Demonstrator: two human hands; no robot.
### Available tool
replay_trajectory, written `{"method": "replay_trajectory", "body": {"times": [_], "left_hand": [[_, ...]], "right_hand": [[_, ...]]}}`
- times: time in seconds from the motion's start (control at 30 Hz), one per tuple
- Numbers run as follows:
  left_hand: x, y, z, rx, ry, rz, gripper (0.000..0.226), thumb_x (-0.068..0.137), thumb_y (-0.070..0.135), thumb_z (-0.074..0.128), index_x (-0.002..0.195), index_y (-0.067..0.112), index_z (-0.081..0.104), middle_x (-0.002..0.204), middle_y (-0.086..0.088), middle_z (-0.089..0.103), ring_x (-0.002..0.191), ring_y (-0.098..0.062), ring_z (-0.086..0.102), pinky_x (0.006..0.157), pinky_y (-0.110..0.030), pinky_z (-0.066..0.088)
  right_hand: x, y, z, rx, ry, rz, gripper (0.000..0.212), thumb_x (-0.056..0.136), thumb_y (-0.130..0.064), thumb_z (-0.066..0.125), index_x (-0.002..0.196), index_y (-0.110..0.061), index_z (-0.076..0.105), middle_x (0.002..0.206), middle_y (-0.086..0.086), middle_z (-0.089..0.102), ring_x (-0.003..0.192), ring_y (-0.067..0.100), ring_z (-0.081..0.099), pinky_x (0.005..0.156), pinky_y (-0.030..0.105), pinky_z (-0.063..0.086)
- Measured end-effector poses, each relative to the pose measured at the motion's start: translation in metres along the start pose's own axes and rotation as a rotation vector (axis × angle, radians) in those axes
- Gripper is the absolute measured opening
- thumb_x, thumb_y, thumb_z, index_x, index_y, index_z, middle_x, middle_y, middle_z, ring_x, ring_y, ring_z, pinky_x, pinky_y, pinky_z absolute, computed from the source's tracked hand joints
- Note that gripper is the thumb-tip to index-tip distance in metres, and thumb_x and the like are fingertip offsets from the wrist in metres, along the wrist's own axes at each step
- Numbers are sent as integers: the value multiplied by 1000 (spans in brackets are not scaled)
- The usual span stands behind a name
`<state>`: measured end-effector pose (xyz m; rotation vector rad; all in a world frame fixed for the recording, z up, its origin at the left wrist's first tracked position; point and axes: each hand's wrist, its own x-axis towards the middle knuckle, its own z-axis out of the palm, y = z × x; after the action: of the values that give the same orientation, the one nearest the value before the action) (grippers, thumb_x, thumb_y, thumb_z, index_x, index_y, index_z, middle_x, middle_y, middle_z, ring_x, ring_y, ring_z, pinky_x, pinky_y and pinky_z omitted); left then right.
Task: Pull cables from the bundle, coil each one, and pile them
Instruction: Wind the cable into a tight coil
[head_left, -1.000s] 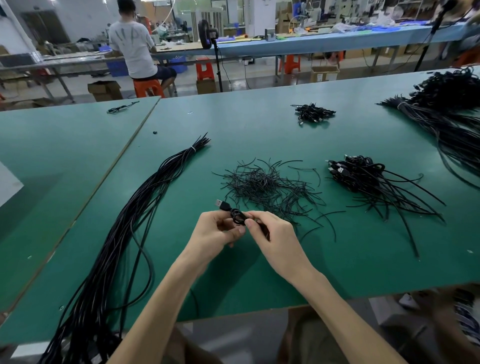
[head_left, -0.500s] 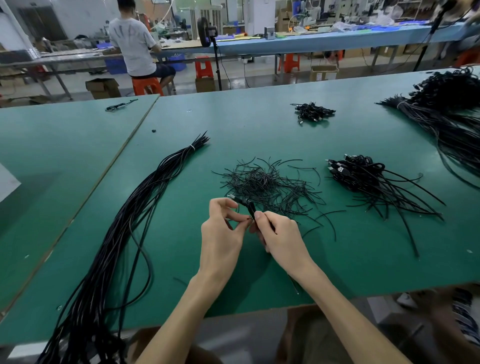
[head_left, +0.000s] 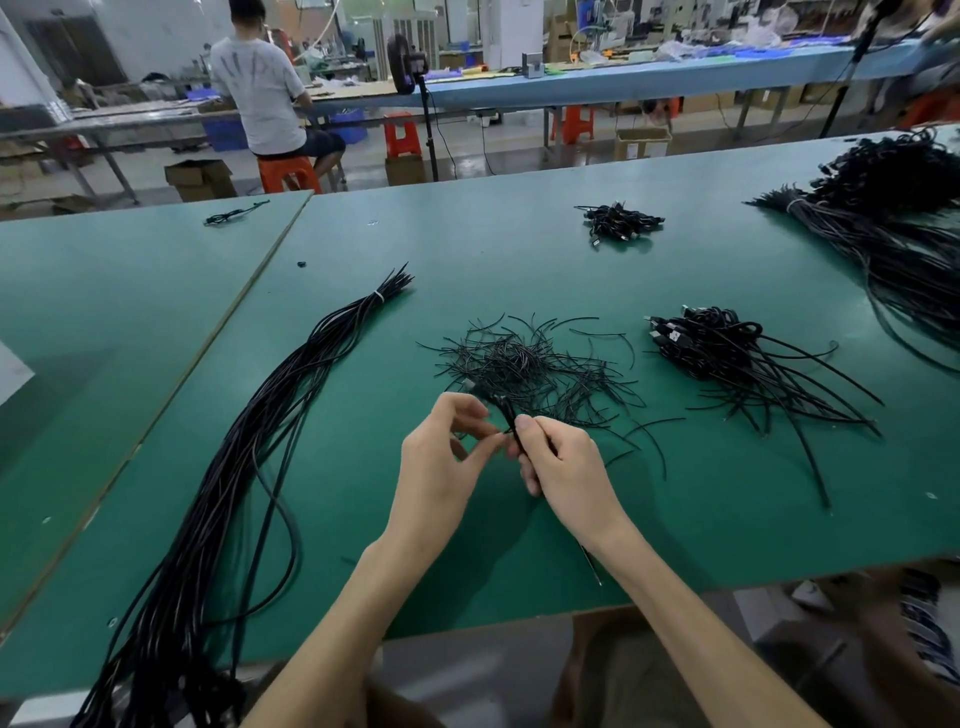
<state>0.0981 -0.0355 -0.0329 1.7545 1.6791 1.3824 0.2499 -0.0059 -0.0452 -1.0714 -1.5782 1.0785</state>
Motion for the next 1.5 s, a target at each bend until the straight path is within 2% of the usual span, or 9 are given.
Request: {"method": "replay_trajectory", "body": {"times": [0.1, 0.23, 0.4, 0.57, 0.77, 1.1, 1.2, 1.33, 1.5], "left_hand": [[6, 0, -3, -225, -90, -141, 4, 99, 18, 68, 98, 21, 66, 90, 6, 74, 75, -14, 73, 63, -26, 52], [9, 3, -9, -331, -253, -281, 33, 108, 34, 52, 89, 12, 67, 73, 0, 70, 59, -17, 65, 48, -26, 41], [14, 7, -9, -352, -370, -378, 38, 102, 33, 59, 66, 25, 59, 65, -3, 53, 50, -16, 45, 47, -20, 34], [13, 8, -12, -387, -413, -376, 31, 99, 31, 57, 73, 14, 54, 63, 3, 46, 48, -15, 37, 44, -19, 28], [6, 7, -6, -341, -306, -234, 25, 103, 12, 58, 78, 13, 55, 75, -4, 68, 54, -11, 43, 51, -22, 37], [3, 15, -15, 644, -142, 553, 18, 100, 12, 64, 84, 9, 56, 79, -2, 56, 58, -23, 51, 53, -34, 44], [4, 13, -16, 577, -169, 393, 19, 104, 25, 57, 89, 14, 55, 82, 6, 58, 61, -17, 50, 59, -31, 43], [0, 5, -4, 184, -215, -23, 23, 104, 34, 55, 86, 21, 58, 69, 15, 60, 62, -5, 51, 56, -19, 39], [1, 4, 0, 40, -208, -128, 29, 104, 29, 56, 79, 17, 66, 58, 17, 56, 51, -4, 42, 51, -16, 36]], "right_hand": [[1, 2, -3, 70, 12, 22, 43, 109, -32, 47, 77, -11, 65, 59, 2, 55, 54, 16, 51, 57, 35, 45], [1, 2, -2, 72, -16, 6, 42, 109, -33, 47, 77, -11, 64, 59, -2, 54, 54, 15, 50, 56, 33, 44], [1, 2, -1, 45, -43, -16, 42, 109, -32, 47, 75, -13, 62, 59, -5, 53, 54, 13, 49, 54, 29, 43], [-1, 0, -1, 42, -74, -26, 42, 109, -33, 47, 72, -19, 61, 59, -7, 52, 55, 12, 48, 52, 31, 42], [1, 1, -1, 33, -106, 5, 46, 108, -35, 49, 69, -15, 62, 56, -4, 50, 51, 14, 44, 48, 34, 38], [1, 0, 0, 6, -87, 32, 51, 108, -39, 48, 61, -23, 57, 52, -6, 50, 42, 12, 45, 42, 27, 36], [0, -1, 0, 6, -81, 21, 50, 108, -37, 49, 61, -23, 58, 54, 0, 52, 45, 13, 45, 43, 29, 37], [-1, -2, -1, 6, -75, 13, 48, 108, -33, 49, 64, -17, 56, 53, -2, 50, 47, 14, 44, 44, 28, 39], [-2, -2, 0, -33, -79, -7, 48, 109, -34, 49, 70, -6, 58, 53, 0, 50, 47, 15, 45, 44, 30, 39]]}}
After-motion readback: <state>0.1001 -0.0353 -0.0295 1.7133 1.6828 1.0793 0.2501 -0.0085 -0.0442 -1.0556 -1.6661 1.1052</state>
